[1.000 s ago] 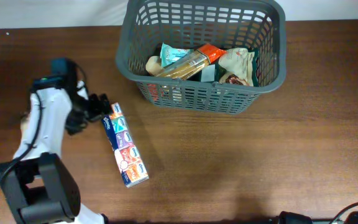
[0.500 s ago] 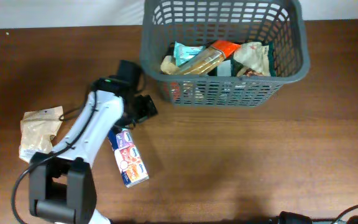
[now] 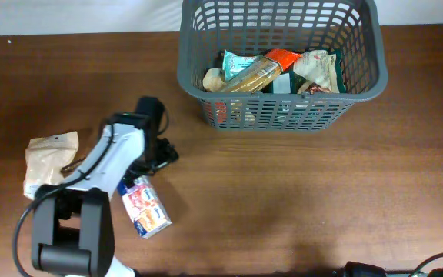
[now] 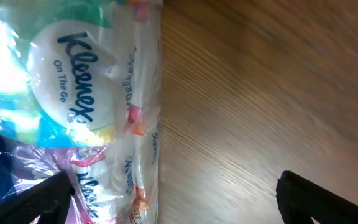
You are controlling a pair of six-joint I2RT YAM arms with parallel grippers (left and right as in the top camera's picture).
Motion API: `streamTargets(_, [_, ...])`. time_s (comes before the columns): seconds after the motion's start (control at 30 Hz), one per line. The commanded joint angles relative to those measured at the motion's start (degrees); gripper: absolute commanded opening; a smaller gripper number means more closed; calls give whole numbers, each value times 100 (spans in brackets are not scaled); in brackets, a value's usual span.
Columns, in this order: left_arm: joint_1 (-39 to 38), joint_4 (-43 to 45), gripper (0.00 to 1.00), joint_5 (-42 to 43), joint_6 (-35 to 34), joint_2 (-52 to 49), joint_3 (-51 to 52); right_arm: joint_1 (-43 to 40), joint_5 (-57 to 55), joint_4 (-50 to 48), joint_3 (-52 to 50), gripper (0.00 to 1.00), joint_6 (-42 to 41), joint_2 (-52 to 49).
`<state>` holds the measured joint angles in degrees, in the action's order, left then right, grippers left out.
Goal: Pack container
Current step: 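Lower the left gripper onto the blue Kleenex tissue pack and grasp it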
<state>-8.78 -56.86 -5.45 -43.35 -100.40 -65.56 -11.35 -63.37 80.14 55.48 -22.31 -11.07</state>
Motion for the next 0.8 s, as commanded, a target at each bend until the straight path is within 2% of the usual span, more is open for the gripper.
streamTargets(0.0, [306, -98, 99, 2, 15, 2, 133, 179, -50, -20, -26, 99, -46, 76])
streamTargets(0.27, [369, -302, 99, -114, 81, 13, 28, 411, -48, -20, -26, 99, -46, 76])
streamTargets(0.6, [369, -1117, 99, -1456, 404, 15, -1353, 428, -42, -48, -85, 99, 48, 76])
streamTargets(0.77, [369, -1078, 99, -1185, 367, 11, -1609, 426, -28, -63, -85, 99, 87, 76])
